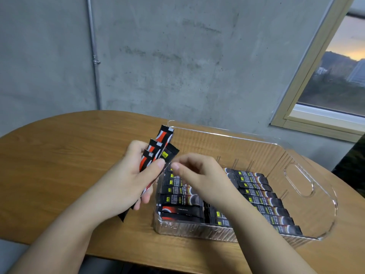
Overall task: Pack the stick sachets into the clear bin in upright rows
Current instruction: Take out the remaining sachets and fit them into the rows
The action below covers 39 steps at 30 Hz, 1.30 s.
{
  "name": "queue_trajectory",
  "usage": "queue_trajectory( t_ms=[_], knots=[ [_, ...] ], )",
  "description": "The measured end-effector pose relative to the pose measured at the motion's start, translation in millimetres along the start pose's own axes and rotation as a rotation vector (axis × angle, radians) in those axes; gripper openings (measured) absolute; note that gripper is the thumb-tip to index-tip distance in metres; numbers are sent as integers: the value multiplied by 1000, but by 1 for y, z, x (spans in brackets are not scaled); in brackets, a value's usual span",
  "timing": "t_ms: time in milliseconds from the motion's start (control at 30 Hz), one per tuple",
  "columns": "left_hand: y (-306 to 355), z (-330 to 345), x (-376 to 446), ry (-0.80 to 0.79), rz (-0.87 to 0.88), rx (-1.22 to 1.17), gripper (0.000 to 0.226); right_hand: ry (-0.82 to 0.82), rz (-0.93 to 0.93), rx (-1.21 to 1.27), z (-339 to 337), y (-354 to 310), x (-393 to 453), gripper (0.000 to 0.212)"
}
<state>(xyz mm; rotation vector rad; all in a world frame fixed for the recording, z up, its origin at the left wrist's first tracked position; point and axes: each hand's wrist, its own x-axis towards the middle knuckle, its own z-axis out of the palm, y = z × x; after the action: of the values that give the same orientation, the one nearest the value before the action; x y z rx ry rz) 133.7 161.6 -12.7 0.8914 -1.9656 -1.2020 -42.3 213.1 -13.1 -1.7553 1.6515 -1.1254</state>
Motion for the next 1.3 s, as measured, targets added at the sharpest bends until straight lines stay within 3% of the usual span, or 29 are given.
queue_trajectory(
  t_ms=[133, 300, 433, 567, 667, 767, 833, 933, 1100, 1200, 1300],
  knots=[
    [6, -1, -2, 10, 20, 13, 4, 0, -37, 136, 2, -14, -2, 9],
    [13, 0, -3, 101, 20, -27, 14, -51, -44, 269, -4, -17, -9, 21],
    [16, 5, -2, 87, 2, -31, 17, -70, -54, 200, -2, -17, -10, 20],
    [10, 0, 1, 130, 2, 23, 10, 76, -61, 190, -2, -6, -3, 16],
    [5, -5, 0, 133, 15, 117, 7, 245, 97, 301, -13, 14, 4, 13],
    [3, -5, -1, 110, 22, 133, 7, 296, 209, 197, -22, 32, 3, 17],
    [2, -4, -1, 100, 34, 125, 7, 239, 189, 45, -22, 37, 2, 19],
    [2, -2, -1, 79, 47, 123, 7, 14, 151, -210, -15, 36, 2, 6],
    [0, -2, -3, 51, 60, 131, 7, -280, 148, -466, 7, 33, 4, 26],
    [-1, -3, -3, 49, 73, 119, 8, -341, 121, -508, 17, 33, 5, 31],
    [-2, -3, -4, 52, 84, 110, 9, -300, 63, -627, 13, 37, 4, 42]
  ],
)
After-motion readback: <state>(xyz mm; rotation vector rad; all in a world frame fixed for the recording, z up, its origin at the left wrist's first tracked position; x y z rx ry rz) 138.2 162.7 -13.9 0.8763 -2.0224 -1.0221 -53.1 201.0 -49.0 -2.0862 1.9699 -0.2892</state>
